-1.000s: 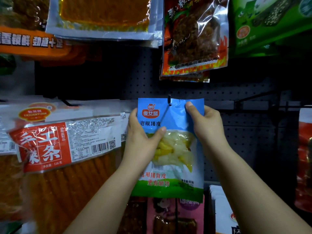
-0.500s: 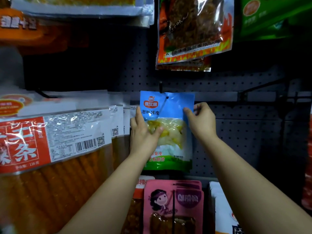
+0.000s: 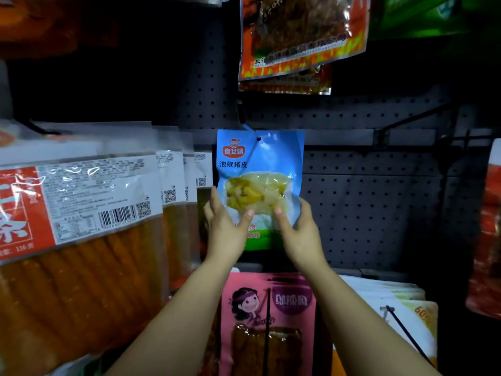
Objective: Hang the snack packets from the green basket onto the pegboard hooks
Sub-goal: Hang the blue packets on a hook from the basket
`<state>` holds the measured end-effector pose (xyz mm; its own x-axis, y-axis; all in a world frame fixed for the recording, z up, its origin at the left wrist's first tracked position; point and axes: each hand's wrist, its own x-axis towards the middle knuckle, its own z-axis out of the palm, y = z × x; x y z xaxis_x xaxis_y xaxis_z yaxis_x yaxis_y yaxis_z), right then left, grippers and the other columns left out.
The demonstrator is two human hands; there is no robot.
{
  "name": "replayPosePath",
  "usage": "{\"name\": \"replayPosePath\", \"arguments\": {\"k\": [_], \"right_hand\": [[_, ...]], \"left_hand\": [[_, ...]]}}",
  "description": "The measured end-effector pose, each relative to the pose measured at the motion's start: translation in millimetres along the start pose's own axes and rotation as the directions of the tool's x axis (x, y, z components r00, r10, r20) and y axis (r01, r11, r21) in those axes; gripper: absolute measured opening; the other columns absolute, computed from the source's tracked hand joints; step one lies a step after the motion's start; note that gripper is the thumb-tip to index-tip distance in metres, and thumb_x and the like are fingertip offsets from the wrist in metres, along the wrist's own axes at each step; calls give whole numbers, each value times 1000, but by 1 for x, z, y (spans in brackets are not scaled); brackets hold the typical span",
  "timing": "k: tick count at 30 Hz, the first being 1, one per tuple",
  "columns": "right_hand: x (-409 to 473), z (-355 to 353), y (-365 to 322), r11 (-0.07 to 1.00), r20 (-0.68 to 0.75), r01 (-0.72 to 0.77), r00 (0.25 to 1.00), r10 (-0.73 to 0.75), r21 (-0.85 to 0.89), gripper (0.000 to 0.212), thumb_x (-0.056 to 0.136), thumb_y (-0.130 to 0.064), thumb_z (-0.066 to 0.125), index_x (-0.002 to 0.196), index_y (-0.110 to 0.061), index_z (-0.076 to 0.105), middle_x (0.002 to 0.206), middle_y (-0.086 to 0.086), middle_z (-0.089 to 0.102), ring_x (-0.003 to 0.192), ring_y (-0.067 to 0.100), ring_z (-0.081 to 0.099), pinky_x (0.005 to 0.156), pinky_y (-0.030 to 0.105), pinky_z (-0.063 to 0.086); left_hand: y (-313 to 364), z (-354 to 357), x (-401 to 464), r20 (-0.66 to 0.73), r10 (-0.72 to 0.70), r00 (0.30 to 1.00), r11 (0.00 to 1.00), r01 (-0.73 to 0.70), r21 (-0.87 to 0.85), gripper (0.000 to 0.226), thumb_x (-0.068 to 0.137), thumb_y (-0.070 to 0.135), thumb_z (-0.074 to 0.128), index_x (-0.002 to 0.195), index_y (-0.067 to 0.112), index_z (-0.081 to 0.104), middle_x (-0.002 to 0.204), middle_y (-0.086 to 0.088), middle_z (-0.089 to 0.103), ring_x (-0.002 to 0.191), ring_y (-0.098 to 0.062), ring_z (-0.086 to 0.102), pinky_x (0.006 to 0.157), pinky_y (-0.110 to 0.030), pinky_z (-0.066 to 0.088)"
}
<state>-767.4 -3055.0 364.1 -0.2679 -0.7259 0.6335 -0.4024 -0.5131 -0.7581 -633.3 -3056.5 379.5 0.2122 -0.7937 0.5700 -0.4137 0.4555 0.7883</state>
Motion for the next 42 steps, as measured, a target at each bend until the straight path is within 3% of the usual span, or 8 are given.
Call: {"name": "replayPosePath", "arguments": {"k": [3,8,13,18,22,32,38,42], "right_hand": [[-1,0,-1,1000,2,4,1000,-4,-11,50,93,-36,56,137,-22,39,104,-8,53,93,10,52,70,22,38],[-16,-8,-5,998,41,-59,997,58,13,53,87,-38,63,133,-20,43,111,-8,56,93,6,54,66,6,42],[-66,-28,-9,980,4,-198,980,198,-11,65,86,-34,66,139,-10,37,138,10,48,124,20,48,106,32,38],[-148,-62,-28,976,-43,-210,976,213,59,33,88,-24,64,118,-26,52,110,-10,59,92,-3,58,81,13,46],[-223,-103,-40,977,-76,-210,974,212,40,14,86,-24,67,95,-33,61,92,-15,66,81,-2,60,77,22,50],[-419,-256,-12,826,-314,-560,797,516,-64,18,88,-11,63,94,-28,62,73,-19,66,65,-1,57,62,13,46],[-514,-356,75,588,-434,-807,547,716,-48,15,88,-8,63,97,-19,64,71,-12,64,68,3,60,64,15,46],[-588,-412,171,315,-391,-946,320,863,-80,16,87,-12,65,103,-12,62,76,-2,59,69,17,57,68,27,44]], "left_hand": [[-8,2,-7,14,-57,998,998,56,42,85,90,27,60,150,19,1,154,-12,12,139,-32,27,110,-41,30],[-17,-6,-27,95,-173,980,984,167,67,81,95,33,49,150,18,-8,159,-5,1,141,-29,25,110,-40,29],[-20,-34,-77,278,-307,910,924,355,-142,85,91,37,57,151,18,-1,157,-10,18,143,-24,24,116,-44,23],[-4,-81,-148,235,-71,969,942,143,-305,23,89,27,60,107,41,56,123,12,55,105,14,51,91,-18,40],[14,-95,-204,351,111,930,892,63,-449,20,80,27,63,97,36,61,98,20,67,93,5,62,79,-10,47],[21,-6,-382,840,227,493,960,34,-279,25,79,29,60,95,47,54,91,16,60,77,-1,60,69,-12,46],[-3,104,-506,968,44,248,948,295,-119,22,80,18,64,90,37,60,81,18,65,72,4,61,68,-8,45],[-63,197,-610,966,-186,178,872,484,79,25,85,-2,62,91,22,62,82,10,64,72,9,59,71,-8,45]]}}
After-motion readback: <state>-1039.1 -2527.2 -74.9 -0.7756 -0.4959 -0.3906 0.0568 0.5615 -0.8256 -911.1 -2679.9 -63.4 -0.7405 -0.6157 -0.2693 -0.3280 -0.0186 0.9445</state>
